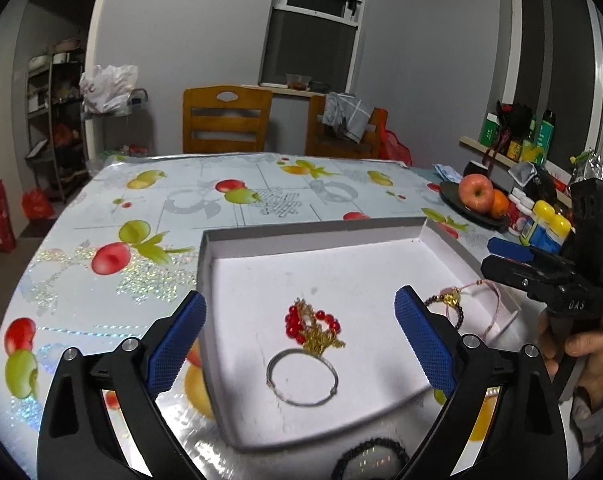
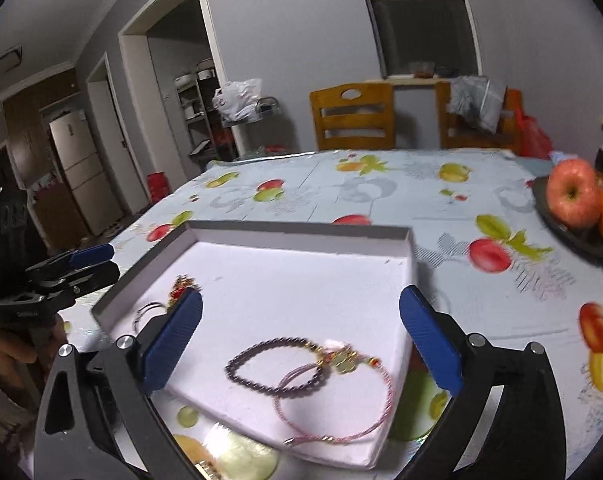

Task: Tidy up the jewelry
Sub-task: 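Move both tools back to the remaining jewelry, right tool around the pearl clip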

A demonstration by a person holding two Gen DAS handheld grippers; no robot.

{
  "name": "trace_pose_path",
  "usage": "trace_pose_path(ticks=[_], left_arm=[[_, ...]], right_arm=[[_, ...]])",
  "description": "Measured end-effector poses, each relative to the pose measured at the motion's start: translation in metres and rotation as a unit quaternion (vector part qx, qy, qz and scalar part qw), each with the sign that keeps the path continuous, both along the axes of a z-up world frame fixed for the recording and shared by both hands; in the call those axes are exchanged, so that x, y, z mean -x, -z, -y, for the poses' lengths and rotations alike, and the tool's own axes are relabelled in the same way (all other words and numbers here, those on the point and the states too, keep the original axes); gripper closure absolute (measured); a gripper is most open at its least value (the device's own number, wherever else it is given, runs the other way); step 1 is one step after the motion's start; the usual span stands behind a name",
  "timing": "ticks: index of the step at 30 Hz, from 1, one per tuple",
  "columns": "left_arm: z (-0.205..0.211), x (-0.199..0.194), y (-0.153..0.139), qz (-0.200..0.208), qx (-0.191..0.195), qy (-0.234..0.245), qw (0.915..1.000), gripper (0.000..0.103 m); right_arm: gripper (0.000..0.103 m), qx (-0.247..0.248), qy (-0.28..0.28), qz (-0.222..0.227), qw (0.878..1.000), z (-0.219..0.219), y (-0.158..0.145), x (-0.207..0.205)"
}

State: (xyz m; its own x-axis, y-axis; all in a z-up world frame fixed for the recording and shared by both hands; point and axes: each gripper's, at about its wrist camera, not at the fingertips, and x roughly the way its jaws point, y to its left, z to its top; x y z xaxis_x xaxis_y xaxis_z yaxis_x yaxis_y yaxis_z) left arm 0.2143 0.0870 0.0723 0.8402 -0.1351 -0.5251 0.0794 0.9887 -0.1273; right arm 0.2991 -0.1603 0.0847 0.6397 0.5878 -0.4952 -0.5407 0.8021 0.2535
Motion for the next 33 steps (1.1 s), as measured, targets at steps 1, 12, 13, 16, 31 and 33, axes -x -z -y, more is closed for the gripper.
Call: trace_pose_path(ticks=[1,12,13,16,31,33], left_arm=[[0.0,0.005,-0.002,0.003,-0.003,0.001,1.0,0.008],[0.001,0.053,0.001,0.003,0.008,-0.001,1.0,0.008],[0.003,0.055,0.001,0.0,0.009,0.003,1.0,0.008],[0.01,0.066,0.003,-0.008,0.013,0.02,0.9997,0.008],[0.051,0.136,0.015,-0.012,-0.032,0.079,0.9963,0.008],[0.057,0.138,0.022,-0.024,-0.034,0.089,0.9952,0.008]], right_arm=[[0.006,-0.003,0.0,-0.004,1.0,0.001,0.0,0.002],[0.006,0.02,0.002,0.001,1.0,0.023,-0.005,0.049],[0.006,0.02,-0.002,-0.002,1.0,0.025,-0.005,0.055],[0.006,0.022,-0.009,-0.021,1.0,0.028,-0.003,0.066],[0.006,0.082,-0.037,-0.037,0.995,0.027,0.015,0.133],[0.006,0.085,-0.047,-0.036,0.995,0.026,0.017,0.141]])
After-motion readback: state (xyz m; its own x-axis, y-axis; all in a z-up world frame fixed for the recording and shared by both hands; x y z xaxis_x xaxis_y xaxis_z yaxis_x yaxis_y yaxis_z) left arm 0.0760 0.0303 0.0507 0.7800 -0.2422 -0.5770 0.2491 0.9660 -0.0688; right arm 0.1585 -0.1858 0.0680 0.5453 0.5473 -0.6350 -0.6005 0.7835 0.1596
